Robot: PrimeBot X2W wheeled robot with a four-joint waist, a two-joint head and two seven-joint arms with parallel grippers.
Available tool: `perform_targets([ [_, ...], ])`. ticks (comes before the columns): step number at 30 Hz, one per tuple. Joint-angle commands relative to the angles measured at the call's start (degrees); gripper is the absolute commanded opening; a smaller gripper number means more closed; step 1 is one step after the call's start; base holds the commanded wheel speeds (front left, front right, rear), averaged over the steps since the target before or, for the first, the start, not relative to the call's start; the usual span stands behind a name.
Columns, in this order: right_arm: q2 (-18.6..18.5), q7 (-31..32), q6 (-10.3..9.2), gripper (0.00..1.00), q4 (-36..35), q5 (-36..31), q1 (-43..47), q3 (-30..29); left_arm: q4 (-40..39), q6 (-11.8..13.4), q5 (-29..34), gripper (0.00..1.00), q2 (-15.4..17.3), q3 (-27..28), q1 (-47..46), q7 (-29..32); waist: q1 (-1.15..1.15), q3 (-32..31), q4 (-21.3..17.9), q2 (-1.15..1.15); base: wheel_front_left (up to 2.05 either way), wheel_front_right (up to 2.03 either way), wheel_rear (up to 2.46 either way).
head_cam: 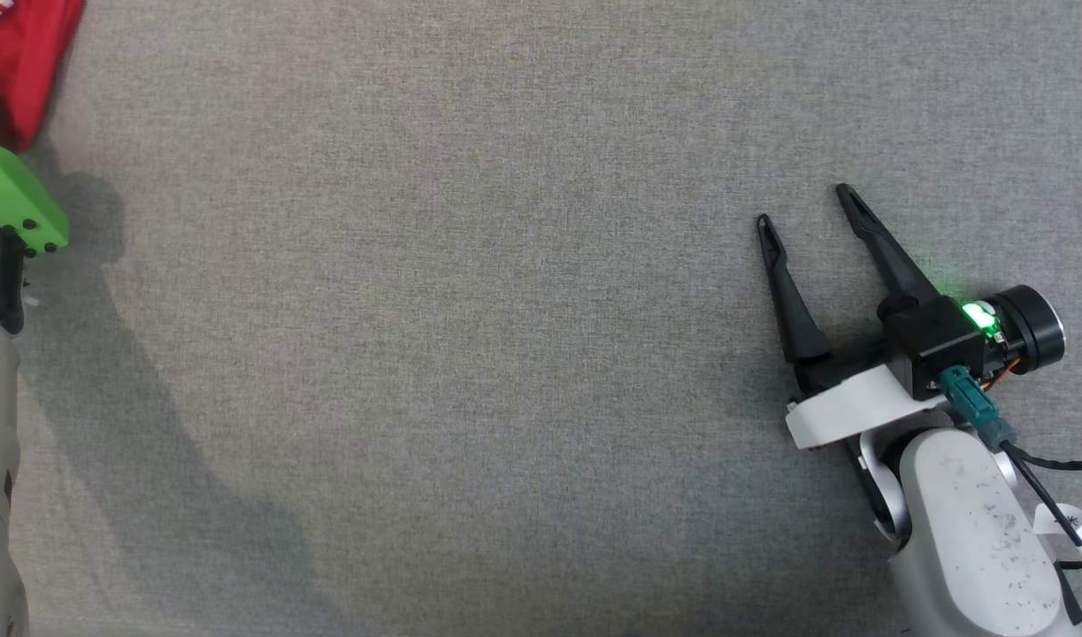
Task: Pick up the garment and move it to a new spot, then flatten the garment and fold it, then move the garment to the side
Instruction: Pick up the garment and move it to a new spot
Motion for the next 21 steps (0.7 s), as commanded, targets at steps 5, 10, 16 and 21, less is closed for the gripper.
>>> perform_targets([
  [5,-0.49,-0.25,-0.10,1.00,4.38,1.08,0.08,-0.13,0.56,0.28,0.53,0.00,1.42,-0.65,-1.36,-3.65,0.00,-2.44,-0.67,0.00,0.00,0.00,0.00],
  [10,-0.50,-1.88,-0.10,1.00,6.33,2.79,0.19,0.07,0.46,0.14,1.22,0.00,2.34,-1.81,-1.94,-5.51,0.00,-6.25,-1.77,0.00,0.00,0.00,0.00],
  [16,-0.36,-4.04,-0.09,1.00,10.45,6.62,0.49,0.67,-3.04,-0.14,2.11,0.00,2.33,-5.95,-3.24,-6.16,0.00,-13.36,-4.29,0.00,0.00,0.00,0.00],
  [21,-0.36,-4.98,-0.09,1.00,13.72,9.92,1.43,0.92,-8.71,-0.15,0.58,0.00,1.41,-11.08,-3.16,-4.65,0.00,-19.04,-7.20,0.00,0.00,0.00,0.00],
])
